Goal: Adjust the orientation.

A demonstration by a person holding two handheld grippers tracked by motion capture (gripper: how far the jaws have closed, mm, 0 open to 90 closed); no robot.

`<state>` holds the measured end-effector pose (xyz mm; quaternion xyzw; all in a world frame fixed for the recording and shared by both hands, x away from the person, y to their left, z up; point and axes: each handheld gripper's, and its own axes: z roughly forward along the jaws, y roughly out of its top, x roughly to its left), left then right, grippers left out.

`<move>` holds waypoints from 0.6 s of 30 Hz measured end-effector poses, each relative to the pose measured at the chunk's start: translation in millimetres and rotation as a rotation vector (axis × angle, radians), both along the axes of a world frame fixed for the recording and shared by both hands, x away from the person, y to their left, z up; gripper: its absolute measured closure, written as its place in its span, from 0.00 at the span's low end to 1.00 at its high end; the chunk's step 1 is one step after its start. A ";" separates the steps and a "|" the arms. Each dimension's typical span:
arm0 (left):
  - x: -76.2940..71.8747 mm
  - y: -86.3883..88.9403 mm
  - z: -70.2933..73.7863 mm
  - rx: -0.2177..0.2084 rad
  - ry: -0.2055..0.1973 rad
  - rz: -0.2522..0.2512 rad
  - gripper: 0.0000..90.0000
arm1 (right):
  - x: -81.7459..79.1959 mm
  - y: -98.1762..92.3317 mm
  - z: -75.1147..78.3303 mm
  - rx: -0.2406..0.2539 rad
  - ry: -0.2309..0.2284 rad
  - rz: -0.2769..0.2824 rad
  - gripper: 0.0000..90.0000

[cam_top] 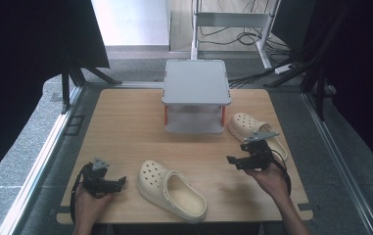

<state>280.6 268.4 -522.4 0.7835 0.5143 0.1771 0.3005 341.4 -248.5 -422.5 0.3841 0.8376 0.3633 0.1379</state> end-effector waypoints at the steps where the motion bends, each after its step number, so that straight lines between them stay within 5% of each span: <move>1: 0.0 0.0 0.0 0.000 0.000 0.000 0.00 | -0.8 -6.6 2.1 -0.006 -0.003 -0.009 0.29; 10: 0.0 0.0 0.0 0.000 0.000 0.000 0.00 | 5.8 -60.3 12.7 -0.033 -0.031 -0.137 0.35; 13: 0.0 0.0 0.0 0.000 0.000 0.000 0.00 | 22.9 -75.0 7.2 -0.072 -0.028 -0.177 0.45; 18: 0.1 0.0 -0.1 -0.001 -0.001 0.000 0.00 | 49.0 -80.8 3.1 -0.046 -0.022 -0.194 0.57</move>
